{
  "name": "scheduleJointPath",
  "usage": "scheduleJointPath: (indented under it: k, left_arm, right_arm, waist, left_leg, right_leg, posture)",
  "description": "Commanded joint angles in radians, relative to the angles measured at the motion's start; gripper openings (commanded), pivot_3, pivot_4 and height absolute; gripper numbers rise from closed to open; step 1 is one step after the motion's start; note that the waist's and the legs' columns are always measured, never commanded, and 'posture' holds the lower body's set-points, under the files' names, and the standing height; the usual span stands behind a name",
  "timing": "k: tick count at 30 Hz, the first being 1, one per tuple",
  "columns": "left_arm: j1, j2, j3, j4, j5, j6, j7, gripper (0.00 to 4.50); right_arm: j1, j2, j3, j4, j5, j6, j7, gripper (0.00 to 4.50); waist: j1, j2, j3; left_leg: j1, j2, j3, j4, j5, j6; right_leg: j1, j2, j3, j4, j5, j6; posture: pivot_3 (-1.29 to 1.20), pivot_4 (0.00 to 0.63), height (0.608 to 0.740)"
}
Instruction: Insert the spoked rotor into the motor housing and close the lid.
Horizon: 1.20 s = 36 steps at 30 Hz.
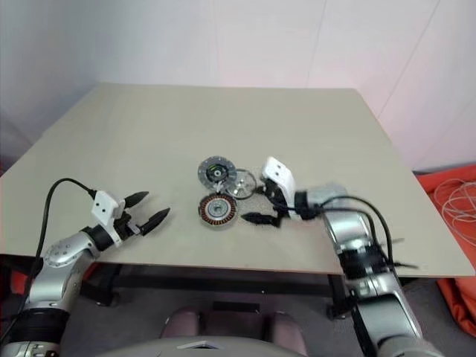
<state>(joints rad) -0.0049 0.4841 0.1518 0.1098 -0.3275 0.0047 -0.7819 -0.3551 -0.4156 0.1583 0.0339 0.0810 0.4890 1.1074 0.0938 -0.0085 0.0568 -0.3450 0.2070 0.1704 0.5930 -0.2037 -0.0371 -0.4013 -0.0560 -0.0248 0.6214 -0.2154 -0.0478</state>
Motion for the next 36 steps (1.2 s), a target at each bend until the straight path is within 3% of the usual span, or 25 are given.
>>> scheduleJointPath:
  k: [1, 6, 18, 21, 30, 36]
  left_arm:
    - [-0.027, 0.009, 0.005, -0.012, 0.020, -0.028, 0.012, 4.50]
    - [-0.030, 0.010, 0.008, -0.019, -0.008, 0.015, -0.007, 4.50]
    - [-0.024, 0.009, 0.014, -0.037, -0.009, 0.019, 0.003, 4.50]
    - [-0.020, 0.008, 0.014, -0.041, -0.010, 0.019, 0.004, 4.50]
    - [-0.022, 0.004, 0.010, -0.050, -0.010, 0.020, 0.008, 4.50]
    - [-0.025, 0.007, 0.009, -0.049, -0.006, 0.015, 0.007, 4.50]
  right_arm:
    - [0.038, 0.017, -0.022, -0.110, 0.044, 0.013, -0.070, 4.30]
    - [0.078, 0.031, -0.012, -0.096, 0.041, -0.032, -0.149, 4.30]
    - [0.093, -0.033, 0.058, -0.002, 0.023, -0.139, -0.133, 4.30]
    - [0.106, -0.050, 0.079, 0.017, 0.009, -0.163, -0.130, 3.66]
    - [0.101, -0.065, 0.105, 0.073, -0.009, -0.217, -0.127, 0.66]
    - [0.064, -0.075, 0.094, 0.011, 0.026, -0.150, -0.103, 0.59]
  waist:
    - [-0.004, 0.000, 0.000]
    - [-0.002, 0.000, 0.000]
    - [-0.001, 0.000, 0.000]
    - [-0.001, 0.000, 0.000]
    - [-0.001, -0.001, -0.001]
    - [-0.001, -0.001, -0.001]
  left_leg:
    - [0.001, 0.000, 0.000, -0.001, 0.001, -0.001]
    - [0.004, 0.000, 0.000, -0.005, 0.002, -0.003]
    - [0.003, -0.001, 0.000, -0.007, 0.002, -0.003]
    - [0.003, -0.001, 0.000, -0.008, 0.002, -0.003]
    - [0.008, -0.001, 0.000, -0.009, 0.002, -0.003]
    - [0.010, -0.001, 0.000, -0.010, 0.002, -0.003]
  right_leg:
    - [0.000, 0.000, 0.000, 0.001, -0.001, 0.002]
    - [0.001, 0.001, 0.000, 0.000, -0.002, 0.003]
    - [0.001, 0.000, 0.000, -0.001, -0.002, 0.002]
    - [0.001, 0.000, 0.000, -0.002, -0.002, 0.002]
    - [0.005, 0.000, 0.000, -0.003, -0.002, 0.003]
    - [0.008, 0.000, 0.000, -0.004, -0.002, 0.003]
  posture:
    - [0.00, 0.000, 0.740]
    - [0.00, 0.000, 0.740]
    - [0.00, 0.000, 0.740]
    - [0.00, 0.000, 0.740]
    - [0.00, 0.000, 0.740]
    - [0.00, 0.000, 0.740]
